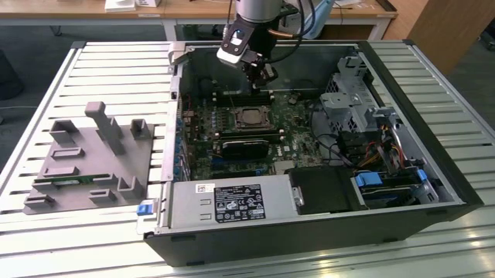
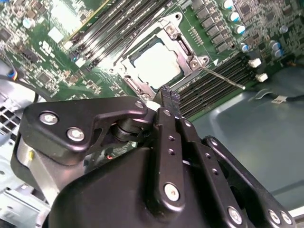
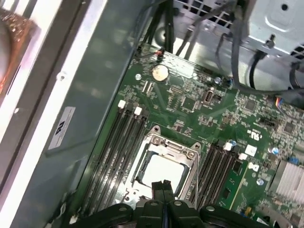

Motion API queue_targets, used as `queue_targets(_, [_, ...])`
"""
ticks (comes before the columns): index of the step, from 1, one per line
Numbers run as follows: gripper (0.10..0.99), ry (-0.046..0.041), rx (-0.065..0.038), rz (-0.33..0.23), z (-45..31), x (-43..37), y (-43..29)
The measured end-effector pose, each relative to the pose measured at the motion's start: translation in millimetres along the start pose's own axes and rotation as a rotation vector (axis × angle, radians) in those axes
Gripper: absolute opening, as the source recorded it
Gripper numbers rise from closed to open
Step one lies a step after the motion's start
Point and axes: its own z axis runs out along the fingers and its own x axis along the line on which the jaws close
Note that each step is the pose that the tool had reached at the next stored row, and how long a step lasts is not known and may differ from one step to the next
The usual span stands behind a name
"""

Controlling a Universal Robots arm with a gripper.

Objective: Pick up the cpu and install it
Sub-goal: 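Install the first cpu locking lever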

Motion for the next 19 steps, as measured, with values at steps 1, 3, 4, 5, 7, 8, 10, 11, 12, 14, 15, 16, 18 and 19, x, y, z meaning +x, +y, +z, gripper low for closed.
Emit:
queue_targets(1, [0.106,0.0003,0.000,-0.011,0.0,-0.1,-0.1])
queue_targets(3, [0.106,0.0010,-0.001,-0.035,0.0,-0.2,-0.1])
queue_targets(4, [0.106,0.0012,-0.001,-0.045,0.0,-0.3,-0.2])
queue_targets(5, [0.106,0.0015,-0.001,-0.056,0.0,-0.4,-0.2])
queue_targets(7, [0.106,0.0021,-0.001,-0.077,0.0,-0.5,-0.2])
queue_targets(8, [0.106,0.0024,-0.001,-0.086,0.1,-0.5,-0.2])
queue_targets(10, [0.106,0.0028,-0.002,-0.101,0.1,-0.6,-0.2])
queue_targets(11, [0.106,0.0030,-0.002,-0.108,0.1,-0.6,-0.2])
queue_targets(12, [0.106,0.0032,-0.002,-0.113,0.1,-0.6,-0.3])
queue_targets(14, [0.106,0.0035,-0.002,-0.125,0.0,-0.7,-0.3])
queue_targets(15, [0.106,0.0037,-0.002,-0.131,0.1,-0.7,-0.3])
queue_targets(16, [0.106,0.0040,-0.002,-0.139,0.1,-0.7,-0.3])
queue_targets(18, [0.106,0.0043,-0.003,-0.155,0.1,-0.7,-0.3])
queue_targets(19, [0.106,0.0045,-0.003,-0.162,0.1,-0.7,-0.3])
